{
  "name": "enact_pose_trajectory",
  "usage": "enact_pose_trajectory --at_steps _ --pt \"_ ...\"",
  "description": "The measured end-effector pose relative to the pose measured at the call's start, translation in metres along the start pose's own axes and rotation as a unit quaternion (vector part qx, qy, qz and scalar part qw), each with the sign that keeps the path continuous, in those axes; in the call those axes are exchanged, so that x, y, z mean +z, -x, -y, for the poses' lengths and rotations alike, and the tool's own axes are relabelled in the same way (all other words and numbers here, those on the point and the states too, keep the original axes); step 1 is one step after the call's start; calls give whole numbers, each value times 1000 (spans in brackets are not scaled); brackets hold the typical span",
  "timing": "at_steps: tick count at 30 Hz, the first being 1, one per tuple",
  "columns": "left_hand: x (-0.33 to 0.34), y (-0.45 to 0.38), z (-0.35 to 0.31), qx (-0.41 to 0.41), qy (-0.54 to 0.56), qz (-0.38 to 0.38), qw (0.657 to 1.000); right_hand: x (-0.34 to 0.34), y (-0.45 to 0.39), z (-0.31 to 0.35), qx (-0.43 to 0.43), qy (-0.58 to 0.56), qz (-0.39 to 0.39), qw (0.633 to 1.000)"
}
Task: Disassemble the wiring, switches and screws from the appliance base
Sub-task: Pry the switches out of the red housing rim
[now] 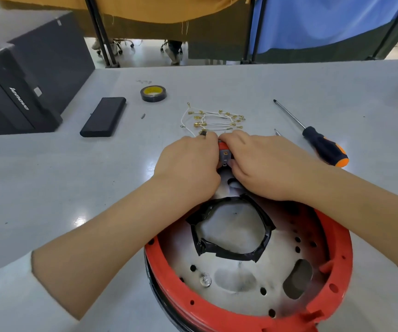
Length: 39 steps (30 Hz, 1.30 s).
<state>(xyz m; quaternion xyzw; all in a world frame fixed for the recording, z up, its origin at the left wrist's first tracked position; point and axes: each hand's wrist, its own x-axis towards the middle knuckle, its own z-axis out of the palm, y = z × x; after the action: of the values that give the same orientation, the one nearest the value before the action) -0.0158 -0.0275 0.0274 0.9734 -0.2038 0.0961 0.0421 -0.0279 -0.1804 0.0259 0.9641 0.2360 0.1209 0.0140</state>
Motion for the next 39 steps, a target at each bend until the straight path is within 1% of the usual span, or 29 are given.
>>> enact_pose_trajectory --at_steps 7,14,17,21,23,33,39 --pt "0 2 -6 13 -82 -2 997 2 0 0 -14 25 -2 1000" --pt "-1 2 -8 11 -109 -5 994 1 1 1 -12 34 -8 999" --pt "-2 4 -6 18 -95 -10 995 0 0 2 -7 26 5 1000" --pt "-2 7 1 18 -27 -8 999 -6 1 2 10 -10 28 999" --pt "-2 9 1 14 -17 -10 1000 -6 3 4 11 -8 30 999" --pt "-5 15 -11 -11 -83 1 996 -2 9 7 -12 37 -2 999" --pt "-8 15 -13 -24 -81 -2 996 1 9 7 -18 62 -5 998"
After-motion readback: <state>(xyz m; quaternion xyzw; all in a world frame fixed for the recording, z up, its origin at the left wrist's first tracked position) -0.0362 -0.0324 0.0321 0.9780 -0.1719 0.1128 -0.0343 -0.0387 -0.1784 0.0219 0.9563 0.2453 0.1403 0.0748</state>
